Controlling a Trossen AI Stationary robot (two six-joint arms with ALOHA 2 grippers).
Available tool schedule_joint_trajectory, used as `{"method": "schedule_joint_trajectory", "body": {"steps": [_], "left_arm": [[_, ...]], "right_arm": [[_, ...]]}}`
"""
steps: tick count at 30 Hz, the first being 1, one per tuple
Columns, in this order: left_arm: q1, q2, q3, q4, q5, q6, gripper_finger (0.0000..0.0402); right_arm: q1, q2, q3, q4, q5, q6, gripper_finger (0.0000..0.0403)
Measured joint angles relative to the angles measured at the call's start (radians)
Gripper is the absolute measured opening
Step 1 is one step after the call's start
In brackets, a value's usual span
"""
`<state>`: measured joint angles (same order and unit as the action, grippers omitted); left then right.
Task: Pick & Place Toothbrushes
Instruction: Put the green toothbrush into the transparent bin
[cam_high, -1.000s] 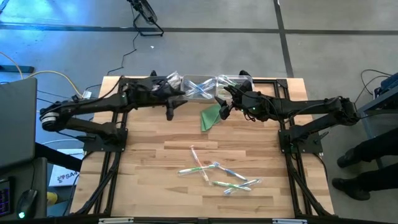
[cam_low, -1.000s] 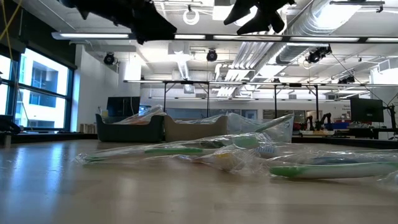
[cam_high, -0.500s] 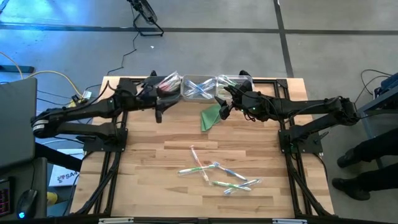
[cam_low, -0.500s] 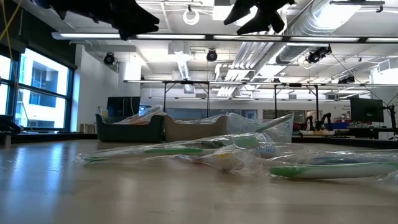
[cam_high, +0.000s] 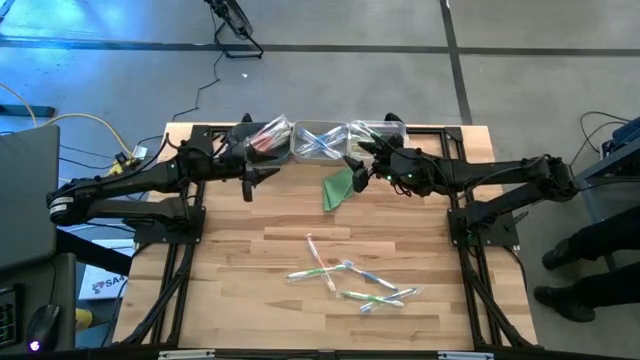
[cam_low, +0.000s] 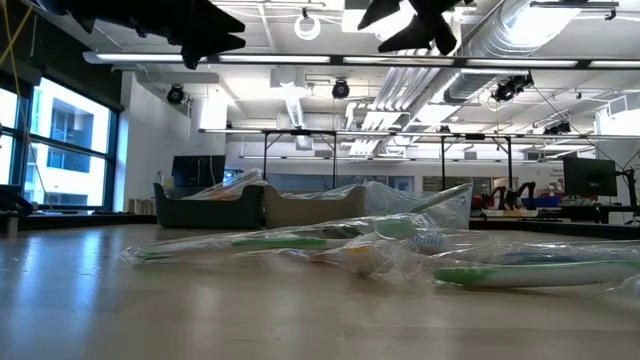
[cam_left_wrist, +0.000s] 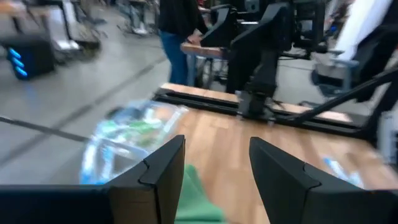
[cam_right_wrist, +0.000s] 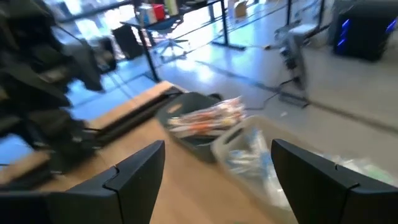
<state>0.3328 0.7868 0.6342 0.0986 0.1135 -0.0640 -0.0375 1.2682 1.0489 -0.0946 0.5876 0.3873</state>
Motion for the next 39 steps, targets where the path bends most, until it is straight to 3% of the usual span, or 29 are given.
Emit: {"method": "schedule_joint_trajectory", "body": {"steps": [4, 9, 15, 24, 33, 39], "left_arm": [[0.0, 0.0, 0.0, -0.044, 0.071, -0.078, 0.0175], [0.0, 0.0, 0.0, -0.054, 0.083, -0.088, 0.0175], [0.0, 0.0, 0.0, -0.056, 0.084, -0.166, 0.0175], [0.0, 0.001, 0.0, -0.095, 0.179, -0.358, 0.0175], [0.0, 0.001, 0.0, -0.102, 0.187, -0.389, 0.0175], [0.0, 0.001, 0.0, -0.09, 0.172, -0.404, 0.0175]], "right_arm": [[0.021, 0.0, 0.0, 0.006, -0.049, 0.095, 0.0286], [0.047, 0.0, 0.0, 0.009, -0.135, 0.19, 0.0286], [0.065, 0.0, 0.0, 0.011, -0.209, 0.188, 0.0286], [0.064, 0.0, 0.0, 0.017, -0.248, 0.195, 0.0286], [0.064, 0.0, 0.0, 0.017, -0.382, 0.177, 0.0286], [0.063, 0.0, 0.0, 0.029, -0.384, 0.166, 0.0286]]}}
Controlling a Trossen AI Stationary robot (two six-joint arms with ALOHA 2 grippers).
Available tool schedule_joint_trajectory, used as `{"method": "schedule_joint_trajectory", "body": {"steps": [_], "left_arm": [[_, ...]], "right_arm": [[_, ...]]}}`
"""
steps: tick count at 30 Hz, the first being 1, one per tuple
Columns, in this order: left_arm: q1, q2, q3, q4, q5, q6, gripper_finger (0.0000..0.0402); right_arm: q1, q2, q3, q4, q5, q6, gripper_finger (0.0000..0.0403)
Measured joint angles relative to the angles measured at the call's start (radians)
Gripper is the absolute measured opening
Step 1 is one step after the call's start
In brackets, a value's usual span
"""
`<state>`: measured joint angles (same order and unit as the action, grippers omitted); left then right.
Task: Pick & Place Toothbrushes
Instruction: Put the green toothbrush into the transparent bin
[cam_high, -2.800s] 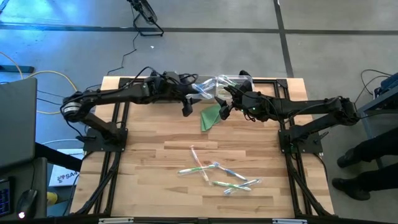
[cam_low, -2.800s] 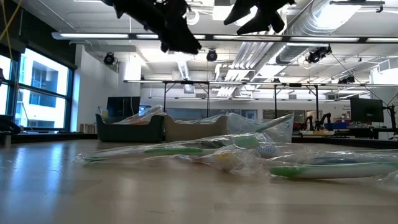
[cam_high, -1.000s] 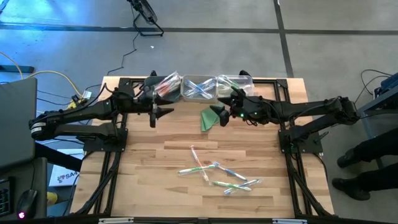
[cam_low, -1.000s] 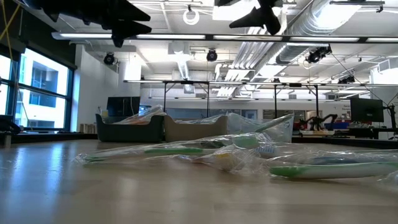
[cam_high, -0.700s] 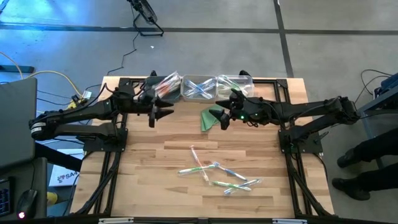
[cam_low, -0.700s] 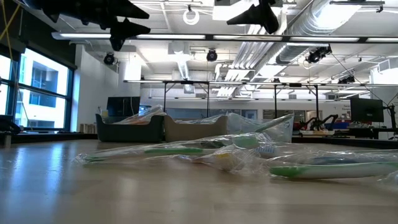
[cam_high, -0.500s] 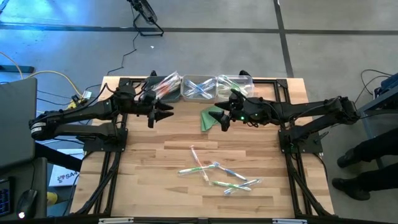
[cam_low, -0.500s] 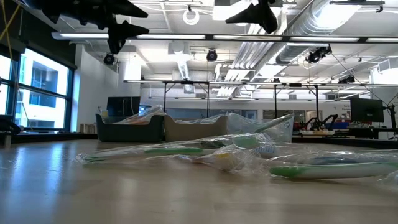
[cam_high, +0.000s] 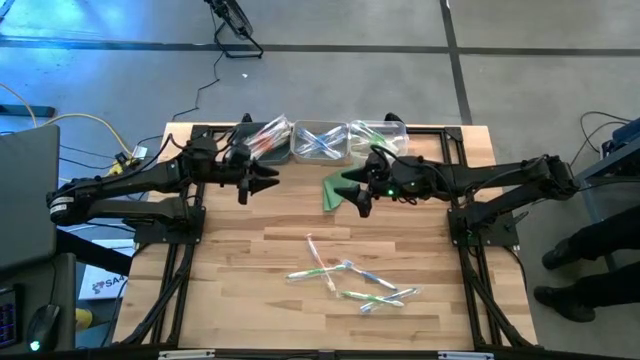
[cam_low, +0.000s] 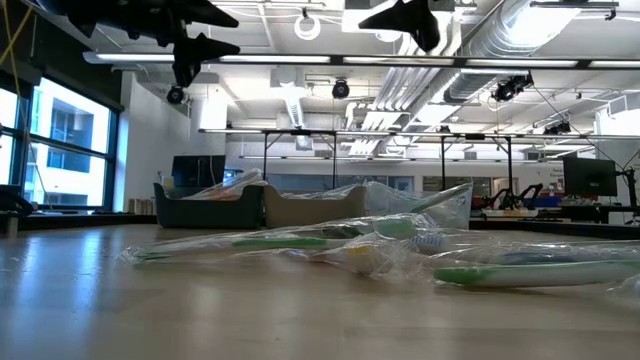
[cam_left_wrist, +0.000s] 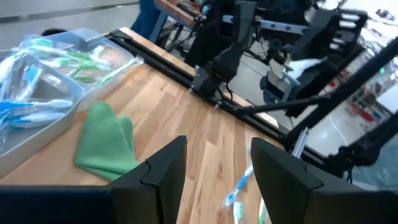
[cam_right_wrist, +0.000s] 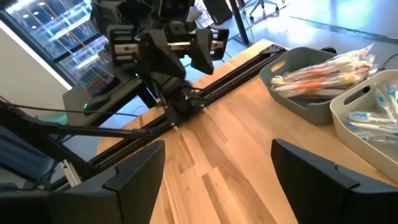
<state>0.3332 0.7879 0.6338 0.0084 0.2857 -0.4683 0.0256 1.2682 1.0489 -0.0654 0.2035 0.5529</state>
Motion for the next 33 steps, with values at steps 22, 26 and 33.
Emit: {"method": "schedule_joint_trajectory", "body": {"steps": [22, 26, 33], "left_arm": [[-0.616, 0.114, 0.001, -0.004, -0.586, -0.104, 0.0175], [-0.71, 0.216, 0.032, -0.014, -0.664, -0.167, 0.0175], [-0.768, 0.394, 0.186, -0.047, -0.684, -0.12, 0.0175]], "right_arm": [[0.034, 0.0, 0.0, -0.081, -0.024, -0.135, 0.0286], [0.034, 0.0, 0.0, -0.112, -0.018, -0.136, 0.0286], [0.034, 0.0, 0.0, -0.13, -0.023, -0.14, 0.0286]]}}
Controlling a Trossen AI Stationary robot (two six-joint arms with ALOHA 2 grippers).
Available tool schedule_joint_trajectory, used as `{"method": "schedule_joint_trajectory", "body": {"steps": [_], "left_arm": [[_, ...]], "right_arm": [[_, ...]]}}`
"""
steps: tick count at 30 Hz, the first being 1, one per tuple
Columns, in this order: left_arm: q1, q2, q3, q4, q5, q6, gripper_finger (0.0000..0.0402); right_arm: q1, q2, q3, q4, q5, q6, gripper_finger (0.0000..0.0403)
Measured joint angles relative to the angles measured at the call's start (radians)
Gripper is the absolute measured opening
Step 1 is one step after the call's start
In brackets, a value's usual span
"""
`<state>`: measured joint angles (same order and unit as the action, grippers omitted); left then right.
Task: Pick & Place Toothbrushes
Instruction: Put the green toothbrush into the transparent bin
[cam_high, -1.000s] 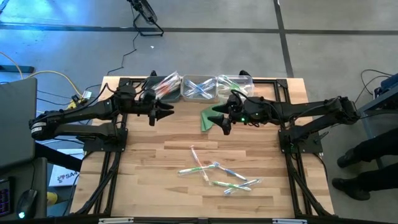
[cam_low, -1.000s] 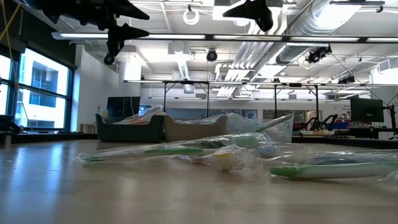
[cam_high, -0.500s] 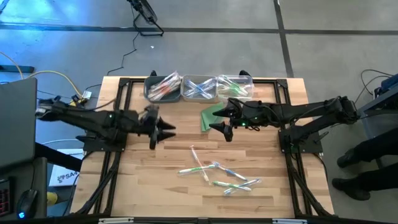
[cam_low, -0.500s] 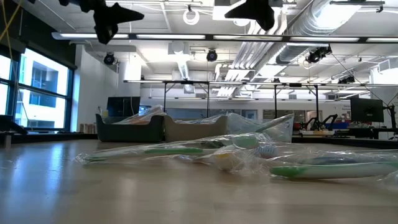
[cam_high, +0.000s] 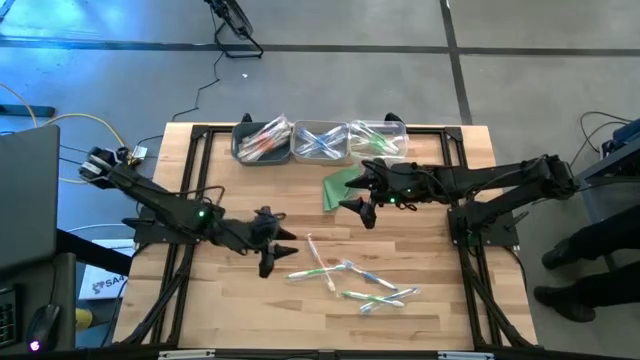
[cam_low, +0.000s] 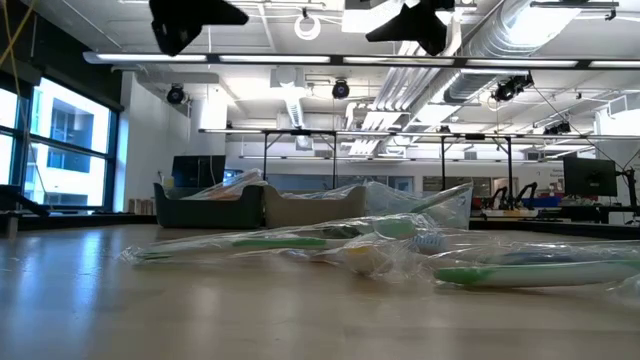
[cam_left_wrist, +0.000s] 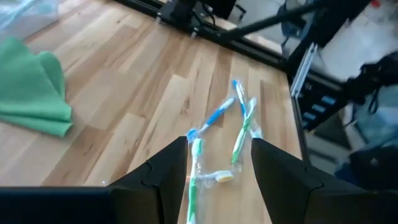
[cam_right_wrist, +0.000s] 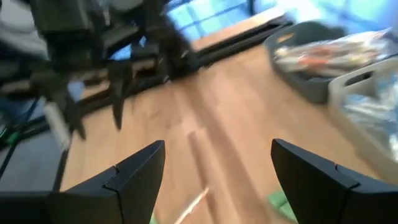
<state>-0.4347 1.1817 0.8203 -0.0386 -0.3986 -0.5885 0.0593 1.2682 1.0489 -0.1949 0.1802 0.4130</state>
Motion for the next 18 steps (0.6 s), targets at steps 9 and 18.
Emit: {"method": "schedule_joint_trajectory", "body": {"steps": [9, 18], "left_arm": [[0.002, 0.022, 0.174, -0.219, -0.115, 0.069, 0.0175], [0.003, -0.065, 0.193, -0.233, -0.253, 0.171, 0.0175]], "right_arm": [[0.046, 0.096, 0.001, -0.022, -0.249, -0.176, 0.0286], [0.103, 0.329, 0.0, -0.021, -0.26, -0.251, 0.0286]]}}
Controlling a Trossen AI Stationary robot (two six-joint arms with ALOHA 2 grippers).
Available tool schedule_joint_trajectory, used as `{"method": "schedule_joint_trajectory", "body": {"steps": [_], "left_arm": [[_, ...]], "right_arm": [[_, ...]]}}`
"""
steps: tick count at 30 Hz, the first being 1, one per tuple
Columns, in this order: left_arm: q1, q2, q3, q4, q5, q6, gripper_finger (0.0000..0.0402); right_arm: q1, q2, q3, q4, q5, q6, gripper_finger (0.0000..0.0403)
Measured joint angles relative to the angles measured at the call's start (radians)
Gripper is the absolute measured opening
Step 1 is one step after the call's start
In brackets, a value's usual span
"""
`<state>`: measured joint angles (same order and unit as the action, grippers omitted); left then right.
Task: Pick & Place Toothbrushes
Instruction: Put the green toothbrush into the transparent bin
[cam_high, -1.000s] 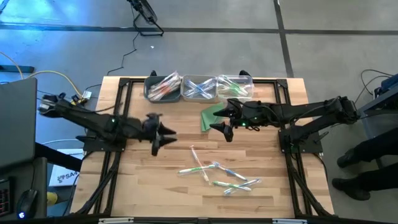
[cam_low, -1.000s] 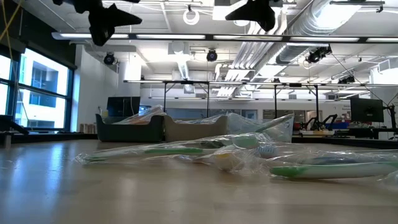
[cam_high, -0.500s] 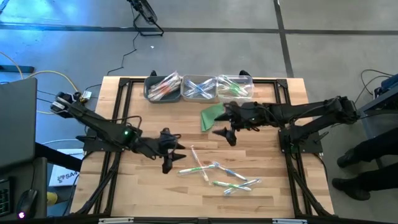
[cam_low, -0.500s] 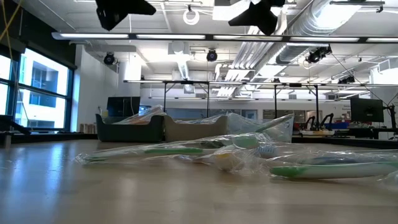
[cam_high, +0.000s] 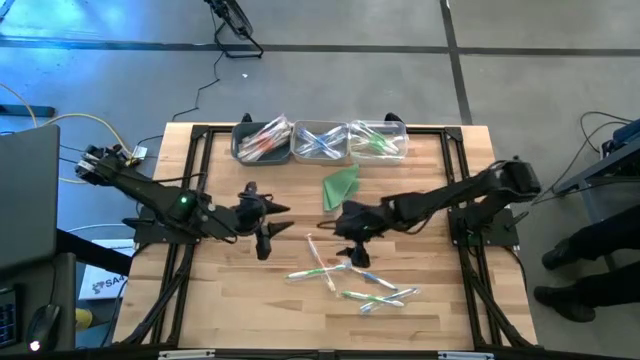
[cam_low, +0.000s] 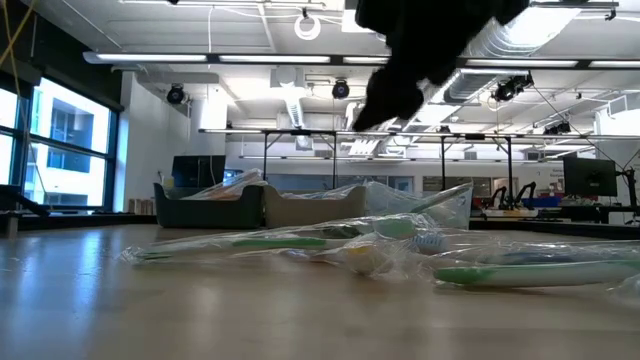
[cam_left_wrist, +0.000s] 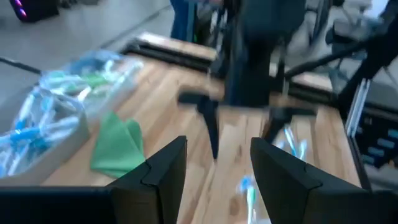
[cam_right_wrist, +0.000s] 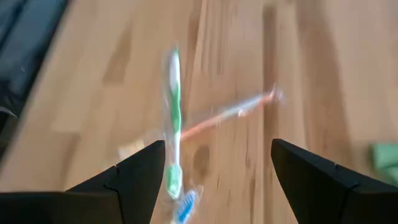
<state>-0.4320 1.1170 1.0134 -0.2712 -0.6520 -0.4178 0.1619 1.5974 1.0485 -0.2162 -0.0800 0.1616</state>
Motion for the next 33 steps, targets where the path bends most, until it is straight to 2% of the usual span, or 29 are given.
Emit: {"method": "schedule_joint_trajectory", "body": {"steps": [6, 14, 18, 25, 28, 33], "left_arm": [[0.0, -0.05, 0.0, -0.002, -0.037, 0.003, 0.0175], [0.0, -0.078, 0.0, -0.002, -0.113, -0.005, 0.0175], [0.0, -0.083, 0.0, -0.002, -0.116, -0.012, 0.0175], [0.0, -0.082, 0.0, -0.002, -0.116, -0.031, 0.0175], [0.0, -0.082, 0.0, -0.003, -0.116, -0.032, 0.0175], [0.0, -0.082, 0.0, -0.004, -0.116, -0.032, 0.0175]], "right_arm": [[0.023, 0.123, 0.0, 0.022, -0.027, -0.006, 0.0286], [0.086, 0.222, 0.0, 0.123, -0.056, -0.039, 0.0286], [0.112, 0.262, 0.0, 0.143, -0.03, -0.038, 0.0286], [0.141, 0.309, 0.0, 0.163, 0.092, -0.034, 0.0284], [0.142, 0.321, 0.001, 0.18, 0.105, -0.033, 0.0267], [0.142, 0.323, 0.001, 0.179, 0.107, -0.032, 0.0215]]}}
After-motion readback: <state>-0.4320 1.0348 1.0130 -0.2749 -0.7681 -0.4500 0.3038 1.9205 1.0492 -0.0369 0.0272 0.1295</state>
